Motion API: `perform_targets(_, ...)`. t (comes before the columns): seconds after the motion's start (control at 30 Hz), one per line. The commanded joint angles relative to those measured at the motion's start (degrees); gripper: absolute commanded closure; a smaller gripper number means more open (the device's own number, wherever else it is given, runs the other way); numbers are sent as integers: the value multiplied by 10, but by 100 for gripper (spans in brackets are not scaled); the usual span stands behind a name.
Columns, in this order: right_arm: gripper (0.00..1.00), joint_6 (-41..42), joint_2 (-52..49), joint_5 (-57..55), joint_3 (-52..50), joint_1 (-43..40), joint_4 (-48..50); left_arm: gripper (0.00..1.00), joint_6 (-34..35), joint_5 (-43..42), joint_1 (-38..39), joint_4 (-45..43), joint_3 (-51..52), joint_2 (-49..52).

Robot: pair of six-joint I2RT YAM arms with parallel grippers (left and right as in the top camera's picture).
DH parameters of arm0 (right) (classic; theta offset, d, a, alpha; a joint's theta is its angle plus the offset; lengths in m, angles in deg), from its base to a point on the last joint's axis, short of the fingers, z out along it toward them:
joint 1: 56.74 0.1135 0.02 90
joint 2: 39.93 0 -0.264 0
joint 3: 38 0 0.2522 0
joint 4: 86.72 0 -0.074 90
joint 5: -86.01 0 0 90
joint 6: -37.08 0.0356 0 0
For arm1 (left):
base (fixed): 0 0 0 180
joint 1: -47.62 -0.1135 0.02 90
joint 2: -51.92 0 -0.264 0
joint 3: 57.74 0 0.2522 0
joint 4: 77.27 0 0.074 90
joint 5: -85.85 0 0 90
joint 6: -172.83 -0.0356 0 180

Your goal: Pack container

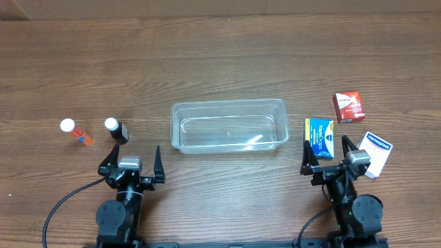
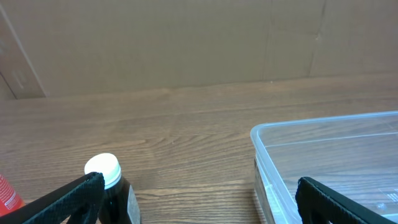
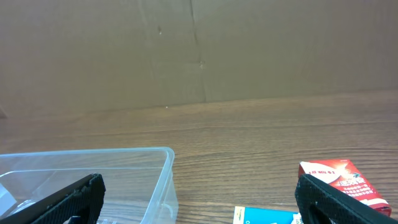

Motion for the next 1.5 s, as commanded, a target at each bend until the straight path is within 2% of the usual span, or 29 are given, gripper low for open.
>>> perform_targets(0.0,0,-2,5,1,-6,1,4,0,-15,-9,-5,-1,2,-5)
perform_targets(0.8,0,3,5,0,-6,1,4,0,-15,-9,-5,-1,2,-5)
perform_targets(0.87,0,41,5,-34,-5,1,7,0,30,-4,-5,-1,2,-5)
perform_targets(0.9,0,67,5,-55,1,1,3,0,79,-4,-5,-1,2,-5)
perform_targets(0.97,0,83,3,-54,18,1,-20,0,129,-4,-5,17,-9,-5)
perform_targets(1.13,0,154,-47,-53,114,1,-148,0,133,24,-5,157,-139,16)
perform_targets(1.3,0,146,-182,-55,271,1,-225,0,134,56,-5,282,-325,160)
perform_targets(1.4,0,147,-288,-52,366,1,-275,0,134,69,-5,391,-464,298)
perform_targets(1.47,0,169,-395,-53,466,-9,-370,0,134,69,-5,480,-558,396)
